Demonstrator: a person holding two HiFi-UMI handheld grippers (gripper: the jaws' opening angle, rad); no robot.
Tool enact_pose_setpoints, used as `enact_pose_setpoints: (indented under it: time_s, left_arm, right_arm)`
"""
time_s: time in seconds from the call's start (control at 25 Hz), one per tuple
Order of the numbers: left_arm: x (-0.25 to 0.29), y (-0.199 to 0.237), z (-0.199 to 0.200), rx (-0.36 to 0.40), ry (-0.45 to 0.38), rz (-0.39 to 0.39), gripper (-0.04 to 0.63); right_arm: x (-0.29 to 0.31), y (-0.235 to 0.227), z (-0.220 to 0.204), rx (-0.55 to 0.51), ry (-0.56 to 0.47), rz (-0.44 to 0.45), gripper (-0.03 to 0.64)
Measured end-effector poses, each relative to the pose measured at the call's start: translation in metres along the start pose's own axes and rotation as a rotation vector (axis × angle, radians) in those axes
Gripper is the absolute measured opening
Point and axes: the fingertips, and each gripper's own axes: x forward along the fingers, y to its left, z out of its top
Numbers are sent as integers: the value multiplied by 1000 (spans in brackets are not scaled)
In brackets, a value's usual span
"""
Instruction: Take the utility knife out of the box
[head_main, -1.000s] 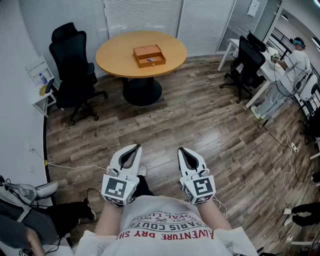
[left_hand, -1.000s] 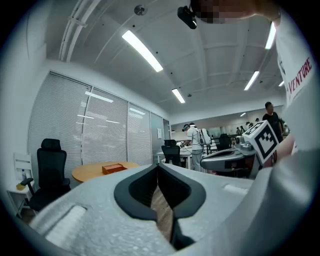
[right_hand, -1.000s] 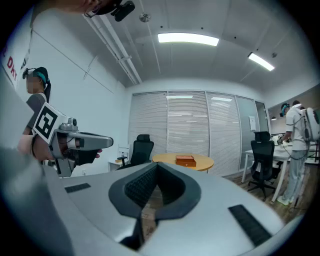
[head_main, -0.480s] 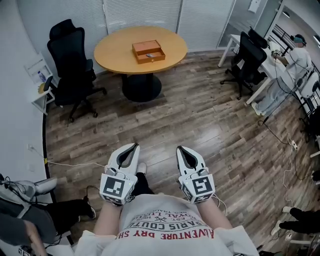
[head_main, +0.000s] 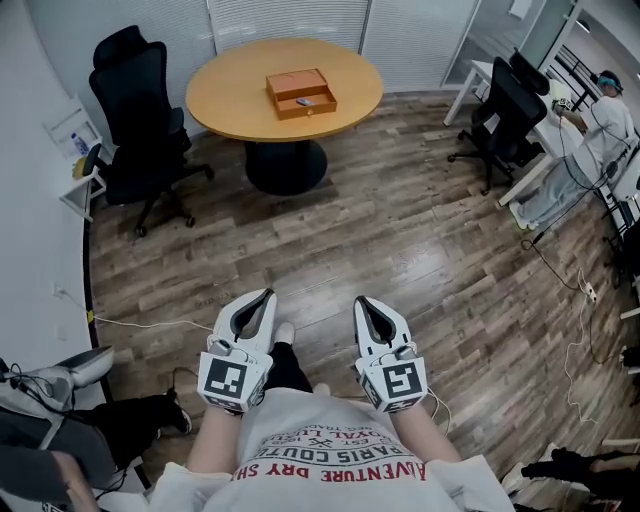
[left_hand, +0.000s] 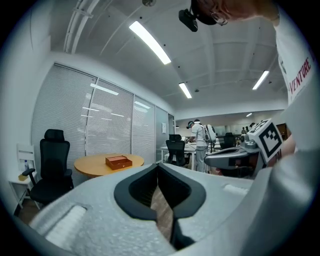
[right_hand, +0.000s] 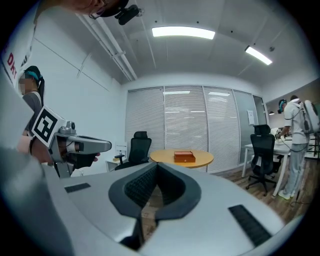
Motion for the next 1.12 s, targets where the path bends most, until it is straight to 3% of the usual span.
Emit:
enact_pose_setpoints:
  time_s: [0.52,0.88,1.12]
  left_arm:
    - [103,110,5,-34,6,-57,11]
    - [167,193,23,7,4,-135,11]
    - [194,236,17,-11,21,-121,11]
  right_arm:
    - [139,-29,23,-1,37,-28,8]
    - [235,-37,48,14,38,-84,8]
    - [275,-41,49,5,64,-86,8]
